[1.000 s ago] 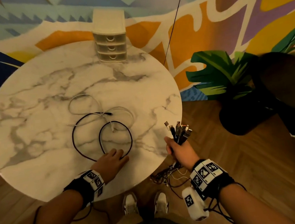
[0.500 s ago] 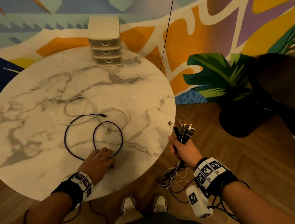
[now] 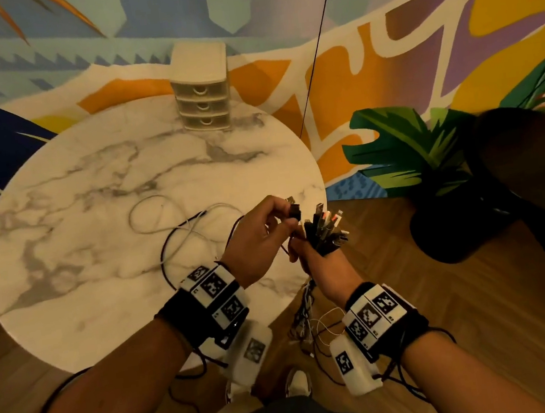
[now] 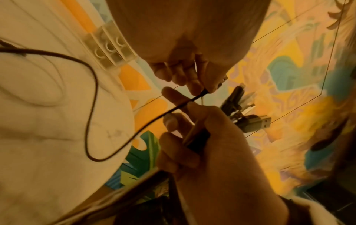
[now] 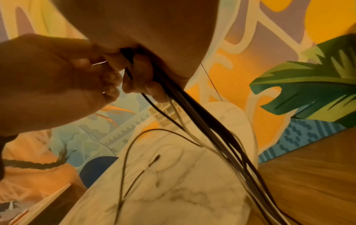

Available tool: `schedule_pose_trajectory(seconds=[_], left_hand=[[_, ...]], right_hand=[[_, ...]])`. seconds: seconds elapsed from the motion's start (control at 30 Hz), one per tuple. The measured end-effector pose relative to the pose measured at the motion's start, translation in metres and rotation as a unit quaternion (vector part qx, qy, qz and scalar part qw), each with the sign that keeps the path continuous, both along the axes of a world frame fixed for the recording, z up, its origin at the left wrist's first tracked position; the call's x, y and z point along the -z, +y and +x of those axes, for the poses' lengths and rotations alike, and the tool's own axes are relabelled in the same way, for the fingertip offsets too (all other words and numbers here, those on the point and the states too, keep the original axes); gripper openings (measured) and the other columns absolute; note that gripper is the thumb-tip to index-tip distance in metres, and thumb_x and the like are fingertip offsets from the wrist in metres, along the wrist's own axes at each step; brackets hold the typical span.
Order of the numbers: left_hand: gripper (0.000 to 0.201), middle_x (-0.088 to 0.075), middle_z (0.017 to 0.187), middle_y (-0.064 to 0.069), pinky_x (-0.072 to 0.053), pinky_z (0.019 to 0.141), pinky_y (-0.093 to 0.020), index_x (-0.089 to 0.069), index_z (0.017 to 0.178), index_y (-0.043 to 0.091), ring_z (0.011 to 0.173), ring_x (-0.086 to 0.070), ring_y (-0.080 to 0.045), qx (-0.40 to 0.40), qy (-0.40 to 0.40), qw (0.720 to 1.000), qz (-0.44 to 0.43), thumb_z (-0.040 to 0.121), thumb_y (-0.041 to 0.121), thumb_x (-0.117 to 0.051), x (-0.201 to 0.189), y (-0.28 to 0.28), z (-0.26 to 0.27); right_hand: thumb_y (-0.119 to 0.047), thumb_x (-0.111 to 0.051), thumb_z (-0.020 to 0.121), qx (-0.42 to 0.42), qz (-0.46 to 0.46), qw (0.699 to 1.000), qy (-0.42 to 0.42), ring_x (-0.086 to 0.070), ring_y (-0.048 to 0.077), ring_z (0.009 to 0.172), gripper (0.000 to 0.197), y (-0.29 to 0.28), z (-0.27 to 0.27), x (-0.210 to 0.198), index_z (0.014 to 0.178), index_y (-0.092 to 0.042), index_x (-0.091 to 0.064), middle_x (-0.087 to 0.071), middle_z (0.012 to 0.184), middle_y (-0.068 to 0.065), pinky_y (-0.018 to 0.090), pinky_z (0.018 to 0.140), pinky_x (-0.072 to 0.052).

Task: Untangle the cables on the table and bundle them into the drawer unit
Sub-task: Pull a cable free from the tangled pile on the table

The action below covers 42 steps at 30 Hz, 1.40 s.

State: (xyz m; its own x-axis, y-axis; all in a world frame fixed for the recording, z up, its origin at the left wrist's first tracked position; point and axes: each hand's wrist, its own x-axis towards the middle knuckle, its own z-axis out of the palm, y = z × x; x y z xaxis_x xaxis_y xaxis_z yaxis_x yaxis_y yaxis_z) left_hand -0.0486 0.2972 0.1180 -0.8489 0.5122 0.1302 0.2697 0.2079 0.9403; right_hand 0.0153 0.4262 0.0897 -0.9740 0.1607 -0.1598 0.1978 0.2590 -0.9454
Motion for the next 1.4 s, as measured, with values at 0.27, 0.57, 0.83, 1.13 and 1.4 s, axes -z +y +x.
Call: schedule_pose_trajectory(seconds=[0.27, 0.57, 0.83, 1.13, 1.4], left_hand=[[0.019, -0.052, 0.065, 0.009, -0.043, 0.052, -0.039, -0.054, 0.085, 0.021, 0.055, -0.045, -0.017, 0.005, -0.077, 0.993, 0.087, 0.091, 0.003, -0.053, -0.012, 0.018, 0.006], [0.031, -0.058, 0.111, 0.006, -0.042, 0.067, -0.016, -0.052, 0.112, 0.023, 0.073, -0.049, -0.005, -0.021, -0.136, 0.989, 0.047, 0.086, 0.009, -0.059, 0.017, 0.003, 0.014], [0.020, -0.059, 0.108, -0.005, -0.045, 0.082, -0.021, -0.063, 0.101, 0.012, 0.096, -0.057, -0.018, 0.240, -0.086, 0.922, -0.292, 0.087, 0.025, -0.058, 0.114, -0.022, 0.045], [0.045, -0.053, 0.116, 0.011, -0.044, 0.067, -0.017, -0.046, 0.123, 0.026, 0.074, -0.057, -0.004, 0.174, -0.075, 0.969, -0.159, 0.083, 0.032, -0.065, 0.091, 0.011, 0.042], [0.034, -0.040, 0.131, 0.003, -0.049, 0.079, -0.027, -0.051, 0.122, 0.024, 0.098, -0.057, -0.019, 0.163, 0.048, 0.904, -0.392, 0.089, 0.019, -0.056, 0.126, -0.016, 0.034]], right_hand=[[-0.011, -0.047, 0.097, 0.007, -0.005, 0.998, 0.055, -0.044, -0.003, 0.048, 0.035, 0.001, -0.004, -0.018, 0.066, -0.027, -0.053, -0.054, 0.053, -0.016, 0.013, 0.049, -0.033], [-0.034, -0.046, 0.098, 0.149, -0.026, 0.988, -0.014, -0.049, 0.001, 0.060, 0.049, 0.008, -0.003, -0.012, 0.054, -0.024, -0.065, -0.060, 0.055, -0.017, 0.024, 0.071, -0.038], [-0.027, -0.041, 0.099, 0.184, -0.325, 0.927, -0.013, -0.025, 0.013, 0.030, 0.049, 0.011, -0.016, -0.033, 0.053, -0.009, -0.038, -0.031, 0.037, 0.000, 0.022, 0.038, -0.033], [-0.030, -0.048, 0.097, 0.259, -0.325, 0.909, 0.019, -0.023, 0.012, 0.031, 0.052, 0.016, -0.021, -0.023, 0.053, -0.013, -0.027, -0.023, 0.037, -0.001, 0.018, 0.036, -0.021], [-0.034, -0.044, 0.098, 0.300, -0.369, 0.879, 0.033, -0.019, 0.011, 0.032, 0.057, 0.039, -0.022, -0.020, 0.049, -0.013, -0.025, -0.021, 0.038, -0.002, 0.017, 0.035, -0.019]])
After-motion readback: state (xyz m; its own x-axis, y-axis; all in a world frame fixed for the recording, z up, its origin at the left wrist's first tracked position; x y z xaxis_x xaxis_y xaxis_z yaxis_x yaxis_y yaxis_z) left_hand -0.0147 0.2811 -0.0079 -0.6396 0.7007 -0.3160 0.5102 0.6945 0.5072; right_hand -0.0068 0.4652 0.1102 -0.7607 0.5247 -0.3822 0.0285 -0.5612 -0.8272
